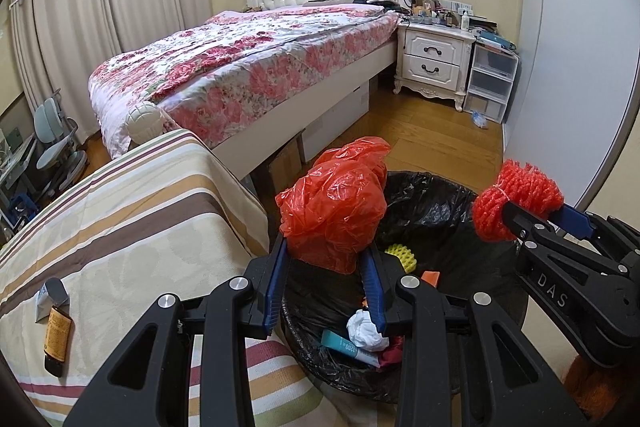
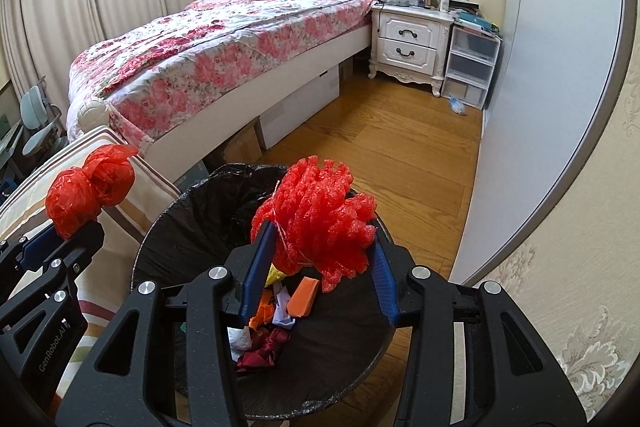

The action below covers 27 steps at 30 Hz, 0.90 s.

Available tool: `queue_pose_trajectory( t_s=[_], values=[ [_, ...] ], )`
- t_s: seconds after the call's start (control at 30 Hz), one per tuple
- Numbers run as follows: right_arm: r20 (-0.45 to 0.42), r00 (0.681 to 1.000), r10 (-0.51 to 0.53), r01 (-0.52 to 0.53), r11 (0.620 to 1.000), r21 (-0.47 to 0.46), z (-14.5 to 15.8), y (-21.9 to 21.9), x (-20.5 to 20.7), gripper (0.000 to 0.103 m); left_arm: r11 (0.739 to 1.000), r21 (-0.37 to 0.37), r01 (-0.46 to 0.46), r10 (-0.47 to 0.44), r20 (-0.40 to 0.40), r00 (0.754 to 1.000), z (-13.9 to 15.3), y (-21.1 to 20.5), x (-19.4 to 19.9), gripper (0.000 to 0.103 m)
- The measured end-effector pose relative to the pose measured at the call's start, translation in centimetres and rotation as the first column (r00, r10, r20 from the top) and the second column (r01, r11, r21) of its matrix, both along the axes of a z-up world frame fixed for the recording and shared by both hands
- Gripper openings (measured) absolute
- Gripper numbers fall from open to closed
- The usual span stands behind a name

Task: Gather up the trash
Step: 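Carry both bags over the black bin and open both tools to drop them, then move both tools back toward the remaining trash on the bed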

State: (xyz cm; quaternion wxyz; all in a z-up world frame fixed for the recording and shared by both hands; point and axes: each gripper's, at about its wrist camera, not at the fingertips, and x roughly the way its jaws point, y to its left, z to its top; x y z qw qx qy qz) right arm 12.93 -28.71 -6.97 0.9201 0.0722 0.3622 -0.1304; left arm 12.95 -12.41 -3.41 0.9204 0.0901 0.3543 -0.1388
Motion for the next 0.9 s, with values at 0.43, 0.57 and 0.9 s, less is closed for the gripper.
queue_pose_trajectory(
  t_s=[0.43,0.57,0.9],
  values=[
    [-0.011,1.000,-0.006,0.006,1.000,-0.003,-0.3,-0.3,0.4,0.053,1.000,0.006,-0.001,0.001,-0.003,1.000,-0.2,-0.5,0.3,0.045],
    [-0.008,1.000,-0.012,0.012,1.000,-0.003,-0.2,-0.2,0.4,0.056,1.000,-0.001,-0.014,0.014,0.013,1.000,0.1,-0.1,0.2,0.063],
    [0.006,1.000,-0.006,0.006,1.000,-0.013,0.6,0.4,0.0,0.062,0.999,-0.012,-0.038,0.038,0.022,0.999,0.8,1.4,0.0,0.072]
  ],
)
